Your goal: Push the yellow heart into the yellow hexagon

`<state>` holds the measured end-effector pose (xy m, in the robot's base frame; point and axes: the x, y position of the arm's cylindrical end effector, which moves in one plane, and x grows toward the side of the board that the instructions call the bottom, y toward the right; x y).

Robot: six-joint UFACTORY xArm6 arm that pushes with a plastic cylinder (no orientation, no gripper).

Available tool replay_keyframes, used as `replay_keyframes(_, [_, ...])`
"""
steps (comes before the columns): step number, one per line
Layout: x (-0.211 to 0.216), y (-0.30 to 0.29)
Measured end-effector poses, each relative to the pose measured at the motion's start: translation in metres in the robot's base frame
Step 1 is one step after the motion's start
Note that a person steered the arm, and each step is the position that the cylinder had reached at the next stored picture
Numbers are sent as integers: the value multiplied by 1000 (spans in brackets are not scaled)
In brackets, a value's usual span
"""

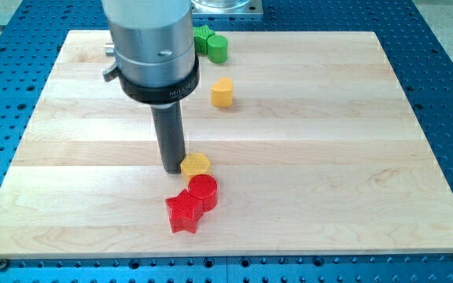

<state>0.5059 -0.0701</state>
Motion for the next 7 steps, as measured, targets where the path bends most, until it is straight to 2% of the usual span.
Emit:
replay_keyframes(1, [-53,0])
replay_keyframes(2, [-125,7])
replay_keyframes(3, [-153,32])
replay_keyframes(4, [-155,84])
replay_keyframes(5, [-134,110])
replay_keyframes(6, [-76,109])
replay_keyframes(7, [-52,104])
